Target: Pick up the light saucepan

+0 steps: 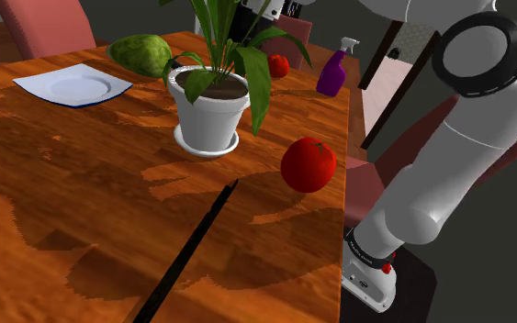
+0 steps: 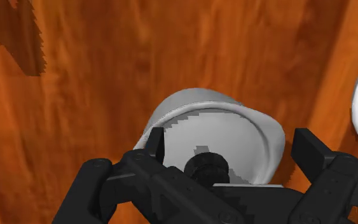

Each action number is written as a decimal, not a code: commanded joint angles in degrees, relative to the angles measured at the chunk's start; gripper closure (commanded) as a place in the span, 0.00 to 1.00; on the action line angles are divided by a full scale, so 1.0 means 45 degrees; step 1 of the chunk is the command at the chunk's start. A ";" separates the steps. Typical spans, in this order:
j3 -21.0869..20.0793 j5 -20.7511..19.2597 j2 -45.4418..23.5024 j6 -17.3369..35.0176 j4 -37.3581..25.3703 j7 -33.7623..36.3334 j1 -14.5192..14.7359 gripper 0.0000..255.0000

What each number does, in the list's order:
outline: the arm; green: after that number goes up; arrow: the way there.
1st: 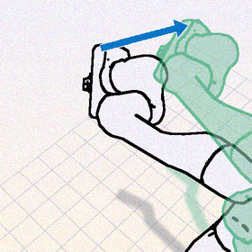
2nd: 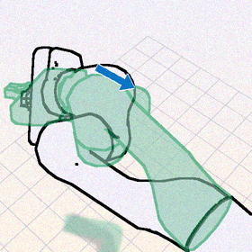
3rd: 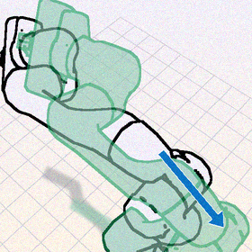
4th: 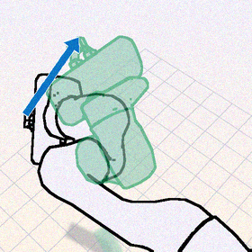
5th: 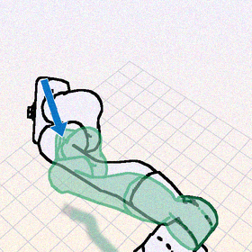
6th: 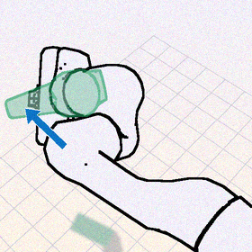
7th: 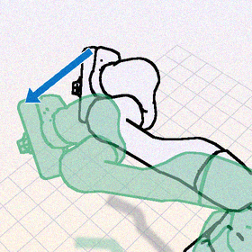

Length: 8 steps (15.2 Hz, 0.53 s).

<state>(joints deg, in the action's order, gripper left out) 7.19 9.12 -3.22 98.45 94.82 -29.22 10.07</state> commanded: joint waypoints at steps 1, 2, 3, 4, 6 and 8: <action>-0.0079 0.0143 -0.1079 -0.0252 -0.1252 -0.0684 0.0035 0.00; -0.0152 0.0199 -0.1624 -0.0433 -0.1946 -0.0953 0.0058 0.00; -0.0232 0.0247 -0.2179 -0.0634 -0.2674 -0.1209 0.0079 0.00; -0.0321 0.0285 -0.2748 -0.0858 -0.3440 -0.1452 0.0097 0.00; -0.0511 0.0337 -0.3944 -0.1387 -0.5121 -0.1898 0.0137 0.00; -0.0722 0.0353 -0.5277 -0.2067 -0.7098 -0.2289 0.0181 0.00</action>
<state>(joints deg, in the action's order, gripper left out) 4.41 10.63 -23.70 90.80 67.71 -38.48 10.84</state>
